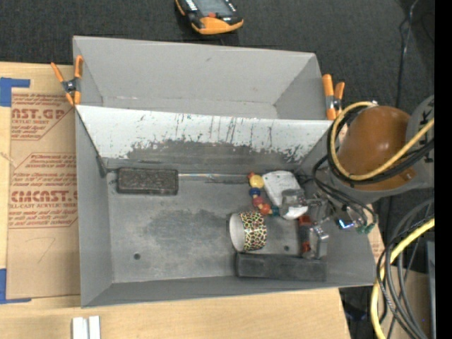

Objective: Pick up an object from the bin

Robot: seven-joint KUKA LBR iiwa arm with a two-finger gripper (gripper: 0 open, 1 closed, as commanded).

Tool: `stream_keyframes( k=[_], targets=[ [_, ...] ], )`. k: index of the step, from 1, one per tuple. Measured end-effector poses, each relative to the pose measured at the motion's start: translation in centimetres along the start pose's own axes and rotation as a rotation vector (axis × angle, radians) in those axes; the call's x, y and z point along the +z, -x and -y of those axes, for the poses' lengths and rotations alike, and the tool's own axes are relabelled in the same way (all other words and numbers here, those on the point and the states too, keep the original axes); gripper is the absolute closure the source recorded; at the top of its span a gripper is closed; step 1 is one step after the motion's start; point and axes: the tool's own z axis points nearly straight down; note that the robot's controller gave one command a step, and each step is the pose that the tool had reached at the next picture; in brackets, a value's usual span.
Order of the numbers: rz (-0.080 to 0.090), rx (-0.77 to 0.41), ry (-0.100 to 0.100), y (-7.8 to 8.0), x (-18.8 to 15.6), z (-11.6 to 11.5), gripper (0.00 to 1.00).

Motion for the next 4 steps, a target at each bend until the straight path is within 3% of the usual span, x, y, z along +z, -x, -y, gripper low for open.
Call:
stream_keyframes(
  k=[1, 2, 3, 4],
  targets=[
    [0.014, -0.114, -0.012, -0.5, -1.1, 2.2, 0.0],
    [0.005, -0.061, -0.003, 0.4, -10.0, 1.3, 0.0],
    [0.01, -0.2, -0.009, 0.0, -4.2, 1.9, 0.0],
    [0.013, -0.262, -0.009, 0.3, -5.0, 1.7, 0.0]
  ],
)
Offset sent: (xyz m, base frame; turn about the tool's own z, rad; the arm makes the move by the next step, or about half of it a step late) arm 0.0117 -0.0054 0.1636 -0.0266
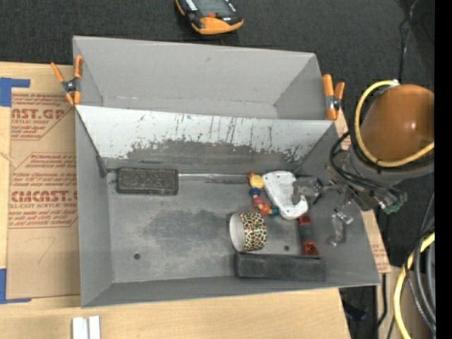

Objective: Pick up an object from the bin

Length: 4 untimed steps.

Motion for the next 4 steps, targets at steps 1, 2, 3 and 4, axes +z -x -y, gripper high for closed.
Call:
stream_keyframes(
  k=[1, 2, 3, 4],
  targets=[
    [0.0, -0.196, 0.001, -1.0, 8.0, 0.3, 0.0],
    [0.012, -0.179, 0.006, -0.2, 10.1, 1.6, 0.0],
    [0.005, -0.195, 0.009, -0.6, 8.0, 1.3, 0.0],
    [0.008, -0.208, 0.009, 4.0, 10.0, -1.8, 0.0]
  ],
)
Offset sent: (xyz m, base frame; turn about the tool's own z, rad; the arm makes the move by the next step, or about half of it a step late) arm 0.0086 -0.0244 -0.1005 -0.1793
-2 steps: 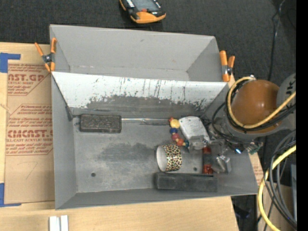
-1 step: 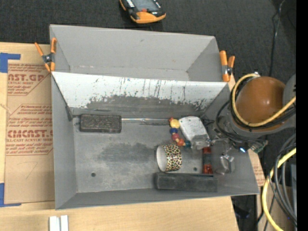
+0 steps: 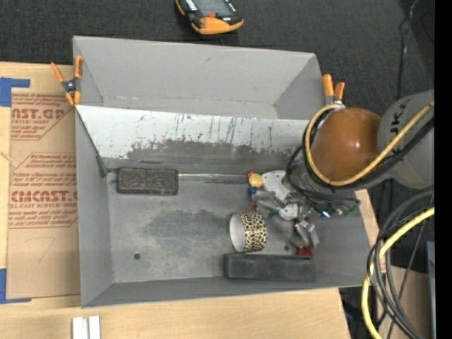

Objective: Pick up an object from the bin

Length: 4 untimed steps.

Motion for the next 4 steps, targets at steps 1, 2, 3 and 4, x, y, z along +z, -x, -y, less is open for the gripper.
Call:
stream_keyframes(
  k=[1, 2, 3, 4],
  targets=[
    [0.015, -0.198, 0.001, -3.8, -0.6, 2.0, 0.0],
    [0.022, -0.428, -0.029, -2.8, -0.6, -2.7, 0.0],
    [0.007, -0.219, -0.012, -2.4, -1.2, 0.3, 0.0],
    [0.022, -0.37, -0.022, -2.5, -2.9, -2.3, 0.0]
  ],
)
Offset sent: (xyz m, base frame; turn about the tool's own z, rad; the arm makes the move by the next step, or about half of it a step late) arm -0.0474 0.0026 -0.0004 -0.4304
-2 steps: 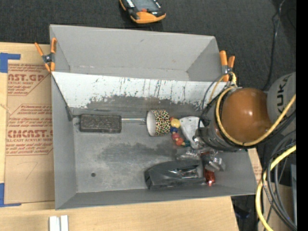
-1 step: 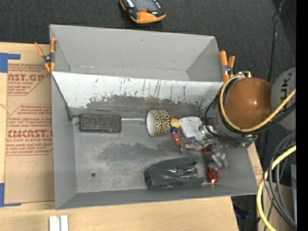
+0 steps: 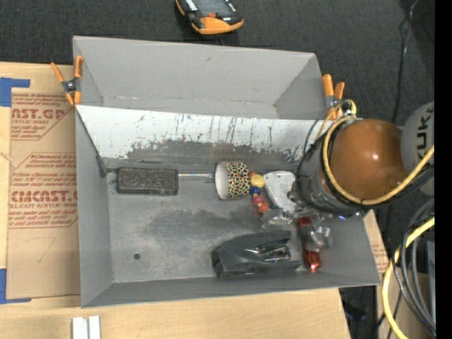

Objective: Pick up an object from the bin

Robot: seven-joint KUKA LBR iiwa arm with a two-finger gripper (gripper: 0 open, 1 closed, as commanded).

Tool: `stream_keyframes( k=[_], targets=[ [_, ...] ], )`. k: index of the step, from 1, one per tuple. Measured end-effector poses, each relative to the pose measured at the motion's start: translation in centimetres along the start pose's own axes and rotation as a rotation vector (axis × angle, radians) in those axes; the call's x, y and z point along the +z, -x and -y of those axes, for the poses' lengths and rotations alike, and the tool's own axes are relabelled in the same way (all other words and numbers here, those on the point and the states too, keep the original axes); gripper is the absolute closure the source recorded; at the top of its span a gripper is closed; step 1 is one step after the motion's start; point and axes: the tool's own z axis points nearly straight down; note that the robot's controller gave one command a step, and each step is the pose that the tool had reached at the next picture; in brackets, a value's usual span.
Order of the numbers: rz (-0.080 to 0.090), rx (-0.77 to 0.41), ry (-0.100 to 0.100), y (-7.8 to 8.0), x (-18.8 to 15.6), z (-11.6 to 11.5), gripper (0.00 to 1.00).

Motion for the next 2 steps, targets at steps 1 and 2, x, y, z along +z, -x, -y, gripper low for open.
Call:
stream_keyframes(
  k=[1, 2],
  targets=[
    [-0.008, 0.159, 0.011, 1.2, 3.0, 0.6, 0.0],
    [0.01, 0.032, -0.013, 1.5, 0.1, -0.5, 1.0]
  ],
)
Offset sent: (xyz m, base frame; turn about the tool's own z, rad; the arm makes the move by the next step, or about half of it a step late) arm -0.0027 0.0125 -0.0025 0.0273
